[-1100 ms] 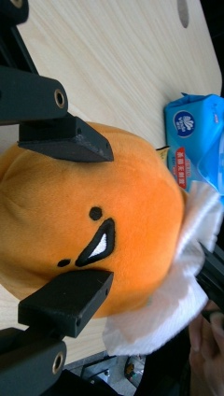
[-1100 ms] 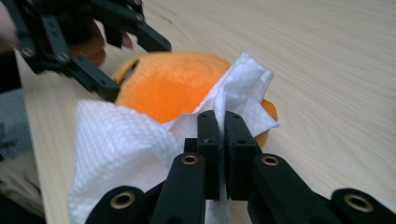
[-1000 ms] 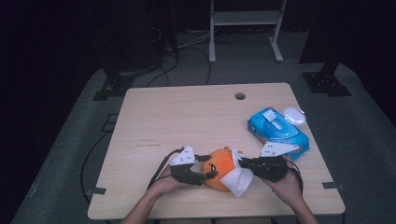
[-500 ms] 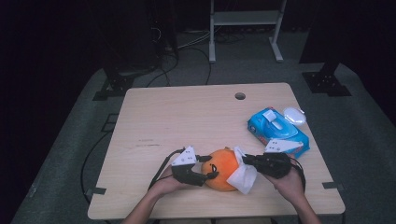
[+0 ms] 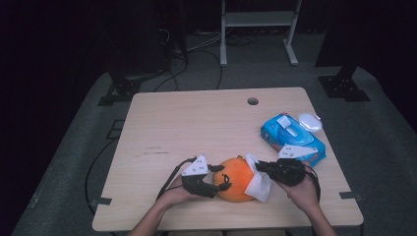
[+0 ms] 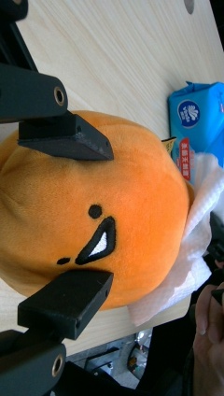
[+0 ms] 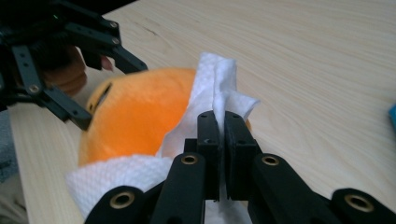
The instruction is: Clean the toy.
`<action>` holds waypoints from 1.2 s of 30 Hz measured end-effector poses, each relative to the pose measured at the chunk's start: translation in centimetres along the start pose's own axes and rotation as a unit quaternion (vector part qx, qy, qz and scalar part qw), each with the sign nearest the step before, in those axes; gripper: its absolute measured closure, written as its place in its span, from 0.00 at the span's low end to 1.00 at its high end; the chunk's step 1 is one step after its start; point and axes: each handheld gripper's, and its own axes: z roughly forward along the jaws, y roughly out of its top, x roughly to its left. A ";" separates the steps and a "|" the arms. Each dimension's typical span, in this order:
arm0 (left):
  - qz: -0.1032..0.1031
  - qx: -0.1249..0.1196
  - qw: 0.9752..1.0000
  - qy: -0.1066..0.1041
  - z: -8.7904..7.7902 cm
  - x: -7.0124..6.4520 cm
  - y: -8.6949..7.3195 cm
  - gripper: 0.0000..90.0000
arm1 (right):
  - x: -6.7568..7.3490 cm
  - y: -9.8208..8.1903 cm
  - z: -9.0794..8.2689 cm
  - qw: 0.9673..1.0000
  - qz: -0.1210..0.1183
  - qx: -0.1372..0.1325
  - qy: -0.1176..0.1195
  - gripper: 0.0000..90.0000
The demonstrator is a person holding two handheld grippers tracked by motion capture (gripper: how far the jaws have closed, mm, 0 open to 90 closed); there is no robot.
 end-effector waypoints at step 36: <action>-0.017 -0.014 1.000 0.009 0.3 -0.6 1.2 0.22 | 1.7 0.1 1.1 0.999 -0.027 0.025 0.034 0.96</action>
